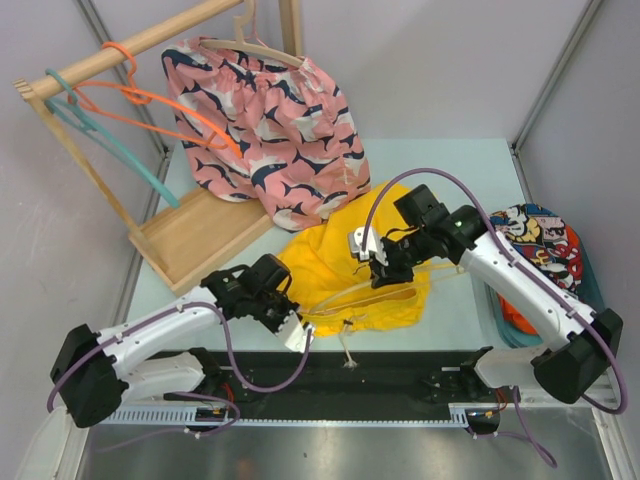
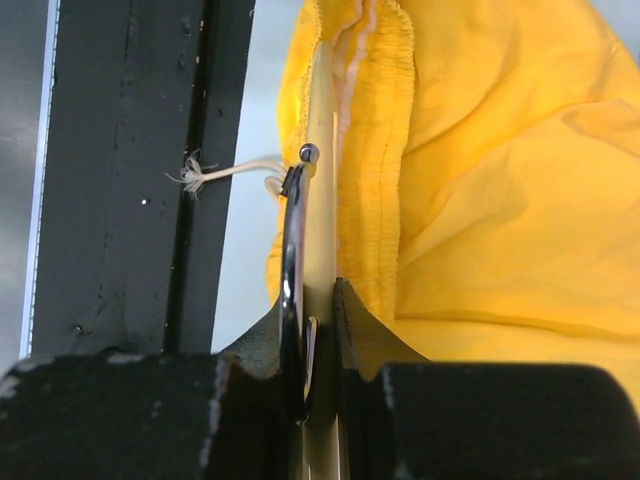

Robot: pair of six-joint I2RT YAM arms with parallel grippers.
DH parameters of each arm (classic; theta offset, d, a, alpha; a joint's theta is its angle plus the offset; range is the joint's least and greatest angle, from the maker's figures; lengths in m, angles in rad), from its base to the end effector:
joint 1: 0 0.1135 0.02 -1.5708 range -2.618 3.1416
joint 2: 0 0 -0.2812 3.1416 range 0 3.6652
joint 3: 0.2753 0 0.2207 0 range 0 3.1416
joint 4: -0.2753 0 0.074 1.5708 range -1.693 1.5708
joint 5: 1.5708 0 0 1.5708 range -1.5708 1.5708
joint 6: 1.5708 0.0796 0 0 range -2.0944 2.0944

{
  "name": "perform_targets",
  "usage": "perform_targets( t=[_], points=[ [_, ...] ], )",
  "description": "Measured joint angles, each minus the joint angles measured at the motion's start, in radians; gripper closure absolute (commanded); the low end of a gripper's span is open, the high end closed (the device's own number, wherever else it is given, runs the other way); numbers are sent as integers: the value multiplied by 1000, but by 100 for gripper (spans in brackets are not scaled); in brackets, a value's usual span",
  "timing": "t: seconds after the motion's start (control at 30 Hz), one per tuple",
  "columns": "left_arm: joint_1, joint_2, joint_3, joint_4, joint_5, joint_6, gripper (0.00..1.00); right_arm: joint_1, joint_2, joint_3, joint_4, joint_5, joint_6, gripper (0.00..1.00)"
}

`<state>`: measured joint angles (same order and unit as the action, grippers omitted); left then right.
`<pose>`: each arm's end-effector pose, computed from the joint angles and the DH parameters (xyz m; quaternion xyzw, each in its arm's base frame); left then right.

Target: Place the shorts on the hanger

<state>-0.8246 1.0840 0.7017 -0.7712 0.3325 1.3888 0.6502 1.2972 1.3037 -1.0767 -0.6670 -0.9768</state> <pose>0.0952 -0.1413 0.2020 0.8781 0.4012 -0.0986 0.2413 0.1465 0.1733 0.3258 -0.7210 0.5700 0.2749 0.2825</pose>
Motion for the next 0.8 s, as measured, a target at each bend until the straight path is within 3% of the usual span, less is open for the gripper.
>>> perform_targets(
  t=[0.8],
  points=[
    [-93,6,259,-105,2,-68,100,16,115,-25,315,-110,336,100]
  ],
)
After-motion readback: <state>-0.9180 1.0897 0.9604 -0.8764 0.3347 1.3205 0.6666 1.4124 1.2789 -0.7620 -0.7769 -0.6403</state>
